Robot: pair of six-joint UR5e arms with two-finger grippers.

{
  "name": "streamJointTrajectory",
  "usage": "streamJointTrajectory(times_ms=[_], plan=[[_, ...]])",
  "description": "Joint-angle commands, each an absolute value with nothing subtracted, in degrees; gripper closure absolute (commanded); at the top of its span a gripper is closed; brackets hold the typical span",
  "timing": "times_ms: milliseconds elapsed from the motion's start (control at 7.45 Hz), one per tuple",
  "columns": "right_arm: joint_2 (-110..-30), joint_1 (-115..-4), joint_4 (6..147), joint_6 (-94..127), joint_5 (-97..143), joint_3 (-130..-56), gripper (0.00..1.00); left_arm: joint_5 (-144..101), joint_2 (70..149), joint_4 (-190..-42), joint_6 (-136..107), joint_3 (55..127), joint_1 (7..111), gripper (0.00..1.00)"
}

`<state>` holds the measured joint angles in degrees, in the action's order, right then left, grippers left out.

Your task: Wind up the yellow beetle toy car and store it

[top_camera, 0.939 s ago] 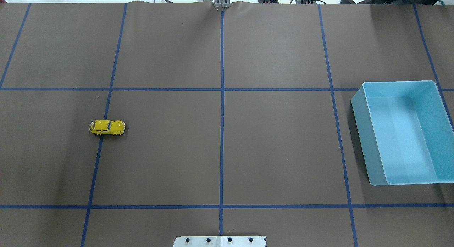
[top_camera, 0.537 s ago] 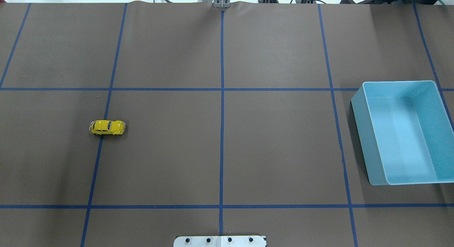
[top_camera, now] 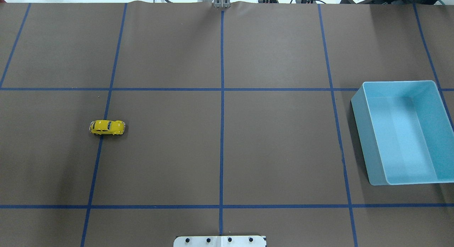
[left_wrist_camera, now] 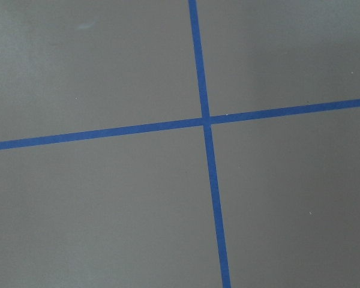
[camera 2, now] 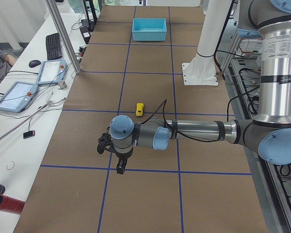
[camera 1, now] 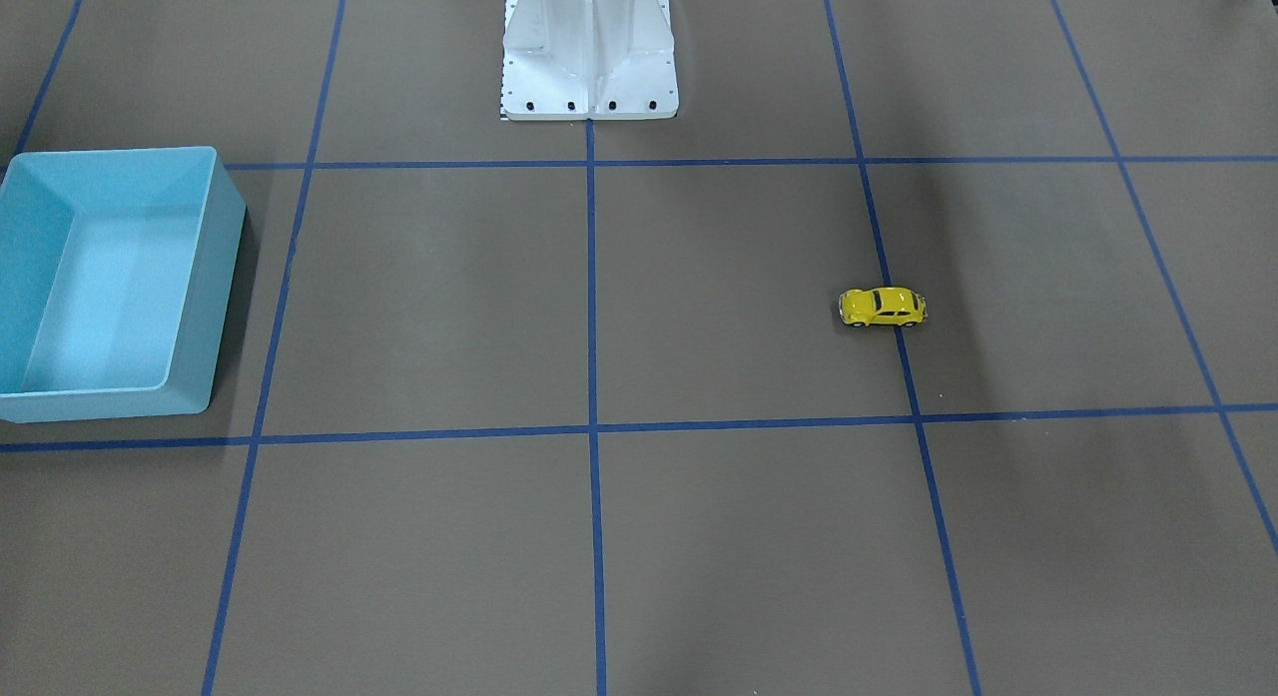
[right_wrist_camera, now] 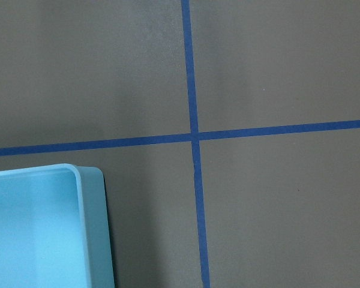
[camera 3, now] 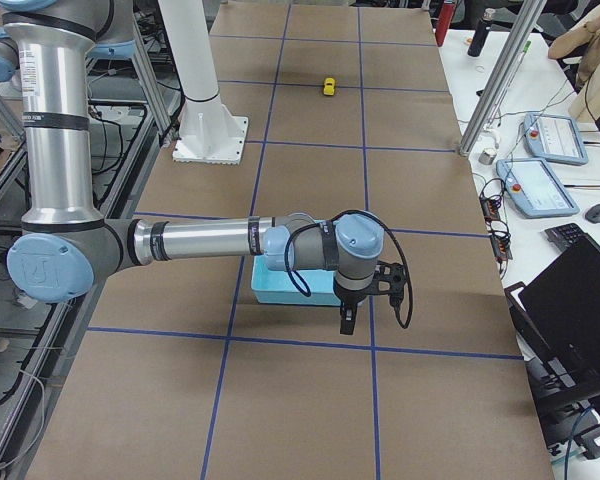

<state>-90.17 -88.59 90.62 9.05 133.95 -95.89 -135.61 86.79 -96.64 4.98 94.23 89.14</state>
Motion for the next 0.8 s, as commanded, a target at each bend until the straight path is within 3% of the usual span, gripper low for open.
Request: streamJointTrajectory(times_ms=[0,671], plan=[[-89.9,-88.6,90.6,9.1,133.9,-95.9,0.0,-137.7,86.9,-96.2,6.2,95.4,86.9,0.0],[-90.3,-88.6,90.6,9.1,133.9,-95.7,0.0,-131.2,92.6,-92.6,5.5,105.9,73.5,0.0]])
